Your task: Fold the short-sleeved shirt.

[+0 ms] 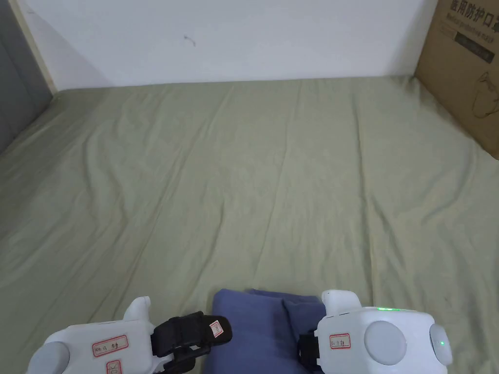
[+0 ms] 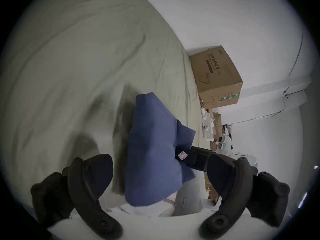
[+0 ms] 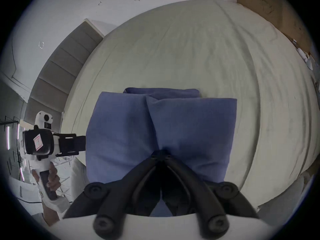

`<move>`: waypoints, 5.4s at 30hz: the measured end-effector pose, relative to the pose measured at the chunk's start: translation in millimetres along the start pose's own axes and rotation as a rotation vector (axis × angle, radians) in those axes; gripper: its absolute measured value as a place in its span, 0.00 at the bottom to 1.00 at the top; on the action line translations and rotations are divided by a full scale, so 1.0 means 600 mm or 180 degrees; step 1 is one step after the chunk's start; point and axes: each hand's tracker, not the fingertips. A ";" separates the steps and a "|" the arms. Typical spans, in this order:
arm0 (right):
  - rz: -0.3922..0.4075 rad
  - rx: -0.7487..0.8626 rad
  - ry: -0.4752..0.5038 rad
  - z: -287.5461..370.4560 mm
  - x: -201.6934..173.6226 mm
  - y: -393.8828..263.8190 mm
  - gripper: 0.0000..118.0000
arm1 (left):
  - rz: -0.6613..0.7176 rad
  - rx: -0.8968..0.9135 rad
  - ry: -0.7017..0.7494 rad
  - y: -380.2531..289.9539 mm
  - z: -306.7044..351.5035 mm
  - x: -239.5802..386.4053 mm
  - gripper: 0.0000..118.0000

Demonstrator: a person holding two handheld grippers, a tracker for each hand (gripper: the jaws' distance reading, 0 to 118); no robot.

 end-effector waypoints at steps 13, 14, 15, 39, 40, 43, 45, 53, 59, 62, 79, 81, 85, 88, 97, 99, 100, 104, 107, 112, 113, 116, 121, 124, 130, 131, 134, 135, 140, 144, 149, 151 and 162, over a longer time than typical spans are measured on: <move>-0.0040 -0.0038 -0.0052 0.000 -0.004 0.005 0.00 | 0.0004 -0.0402 0.0094 0.021 -0.095 -0.046 0.26; -0.0027 -0.0043 -0.0052 0.001 -0.006 0.005 0.00 | 0.0115 -0.0380 -0.0019 0.024 -0.098 -0.058 0.26; -0.0022 -0.0043 -0.0077 0.003 -0.008 0.006 0.00 | 0.0273 -0.0351 -0.0225 0.028 -0.090 -0.065 0.26; 0.0061 0.0070 -0.0191 0.019 -0.045 0.057 0.00 | -0.0212 0.0413 0.2686 0.266 0.400 -0.125 0.26; 0.0061 0.0059 -0.0198 0.016 -0.045 0.058 0.00 | -0.0224 0.0447 0.2882 0.272 0.411 -0.126 0.26; 0.0063 0.0033 -0.0185 0.008 -0.047 0.060 0.00 | -0.0319 0.0487 0.3418 0.290 0.434 -0.137 0.26; 0.0076 0.0015 -0.0185 0.002 -0.050 0.061 0.00 | -0.0323 0.0475 0.3540 0.292 0.431 -0.147 0.30; 0.0121 -0.0025 -0.0154 0.002 -0.050 0.051 0.00 | -0.0284 0.0857 0.3476 0.272 0.430 -0.108 0.89; 0.0022 0.0055 -0.0085 0.015 -0.033 0.041 0.00 | -0.0479 0.1096 0.2762 0.210 0.392 -0.020 0.00; 0.0035 0.0129 -0.0091 0.028 -0.025 0.036 0.00 | -0.0762 0.1137 0.2453 0.158 0.343 0.033 0.00; 0.0392 0.1436 -0.0480 0.174 -0.017 0.035 0.00 | -0.2078 0.2053 0.2566 -0.063 0.115 0.308 0.00; 0.0483 0.1839 -0.0738 0.206 -0.036 0.042 0.00 | -0.2302 0.2225 0.2673 -0.075 0.100 0.345 0.00; 0.0650 0.2539 -0.1022 0.271 -0.075 0.050 0.00 | -0.2487 0.2656 0.2653 -0.093 0.082 0.402 0.00; 0.0870 0.3136 -0.1095 0.310 -0.097 0.043 0.00 | -0.2570 0.3013 0.2761 -0.102 0.078 0.428 0.00; 0.0814 0.3502 -0.1265 0.349 -0.120 0.038 0.00 | -0.2706 0.3299 0.2579 -0.113 0.096 0.463 0.00; 0.0791 0.3460 -0.1247 0.347 -0.121 0.037 0.00 | -0.2700 0.3280 0.2556 -0.114 0.096 0.462 0.00; 0.0789 0.3457 -0.1256 0.345 -0.119 0.036 0.00 | -0.2711 0.3296 0.2526 -0.117 0.096 0.460 0.00; 0.0753 0.3532 -0.1181 0.345 -0.117 0.029 0.13 | -0.2723 0.3254 0.2402 -0.118 0.098 0.456 0.15; 0.0751 0.3530 -0.1049 0.349 -0.116 0.035 0.82 | -0.2754 0.3139 0.2328 -0.113 0.095 0.454 0.71; 0.0804 0.3440 -0.1232 0.341 -0.124 0.039 0.96 | -0.2848 0.3097 0.2262 -0.113 0.089 0.458 0.84; 0.0843 0.3428 -0.1204 0.339 -0.122 0.041 0.96 | -0.2835 0.3075 0.2276 -0.109 0.087 0.461 0.84; 0.0861 0.3408 -0.1189 0.337 -0.124 0.043 0.96 | -0.2793 0.3026 0.2298 -0.104 0.084 0.465 0.85; 0.0827 0.3476 -0.1211 0.340 -0.122 0.044 0.97 | -0.2598 0.2897 0.2200 -0.100 0.089 0.459 0.84; 0.0778 0.3440 -0.1316 0.341 -0.120 0.047 0.97 | -0.2413 0.2863 0.2166 -0.094 0.098 0.460 0.84; 0.0752 0.3362 -0.1295 0.335 -0.111 0.048 0.97 | -0.2532 0.2946 0.2280 -0.101 0.096 0.459 0.85; 0.0757 0.3358 -0.1302 0.333 -0.110 0.048 0.97 | -0.2552 0.2955 0.2286 -0.102 0.095 0.459 0.85; 0.0773 0.3342 -0.1328 0.331 -0.110 0.046 0.97 | -0.2566 0.2926 0.2277 -0.102 0.095 0.459 0.85; 0.0783 0.3329 -0.1326 0.330 -0.110 0.046 0.97 | -0.2565 0.2908 0.2264 -0.102 0.095 0.458 0.85; 0.0805 0.3299 -0.1345 0.326 -0.107 0.044 0.97 | -0.2498 0.2880 0.2276 -0.096 0.096 0.461 0.85; 0.0787 0.3257 -0.1319 0.324 -0.102 0.045 0.97 | -0.2598 0.2904 0.2390 -0.097 0.094 0.467 0.85; 0.0817 0.3237 -0.1351 0.320 -0.102 0.044 0.97 | -0.2896 0.2970 0.2330 -0.107 0.088 0.468 0.85; 0.0814 0.3235 -0.1331 0.320 -0.102 0.045 0.97 | -0.2944 0.2963 0.2297 -0.109 0.088 0.468 0.85; 0.0685 0.3169 -0.1243 0.322 -0.086 0.045 0.97 | -0.2883 0.3021 0.2519 -0.112 0.083 0.467 0.85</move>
